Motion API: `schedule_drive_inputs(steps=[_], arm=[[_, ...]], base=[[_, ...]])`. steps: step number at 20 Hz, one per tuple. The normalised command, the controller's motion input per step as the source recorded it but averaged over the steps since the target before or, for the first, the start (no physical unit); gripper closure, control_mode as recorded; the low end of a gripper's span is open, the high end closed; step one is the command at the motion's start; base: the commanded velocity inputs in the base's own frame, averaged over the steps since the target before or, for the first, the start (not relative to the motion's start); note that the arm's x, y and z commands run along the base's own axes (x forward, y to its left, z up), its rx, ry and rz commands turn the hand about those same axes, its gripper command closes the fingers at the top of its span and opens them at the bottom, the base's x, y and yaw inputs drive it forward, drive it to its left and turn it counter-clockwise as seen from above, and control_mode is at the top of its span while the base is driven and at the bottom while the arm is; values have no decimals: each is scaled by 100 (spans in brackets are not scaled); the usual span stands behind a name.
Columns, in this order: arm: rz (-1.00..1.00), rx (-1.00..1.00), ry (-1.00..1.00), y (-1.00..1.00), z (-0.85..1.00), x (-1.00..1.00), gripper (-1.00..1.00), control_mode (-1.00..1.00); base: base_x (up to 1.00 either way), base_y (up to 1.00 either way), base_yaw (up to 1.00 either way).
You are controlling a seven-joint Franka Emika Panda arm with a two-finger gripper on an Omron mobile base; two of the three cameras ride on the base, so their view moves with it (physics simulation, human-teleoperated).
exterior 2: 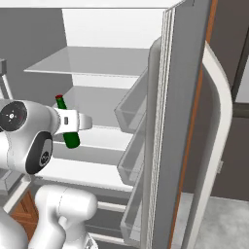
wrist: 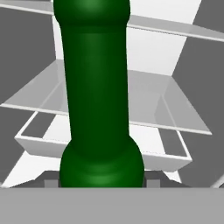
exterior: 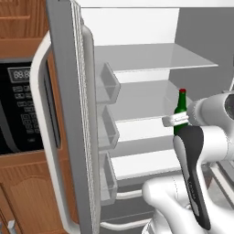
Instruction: Place the beer on the top shelf of the fridge to keep it out of children's reach, and place the mushroom and garlic on lower shelves for easy access.
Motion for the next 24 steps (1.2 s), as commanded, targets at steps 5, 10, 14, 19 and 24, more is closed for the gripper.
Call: schedule_drive_inputs(steps=[5,10,14,19,24], arm=[[0,0,0,0,0,0,100,100],[2,0,0,0,0,0,100,-100],[0,0,-14,0,6,0,100,-100],[0,0,-24,0,30,-1,100,-100],[0,0,-13,4,50,0,100,-100]], base=[[10,0,18],[3,0,10],[0,0,0],[0,0,0],[0,0,0]])
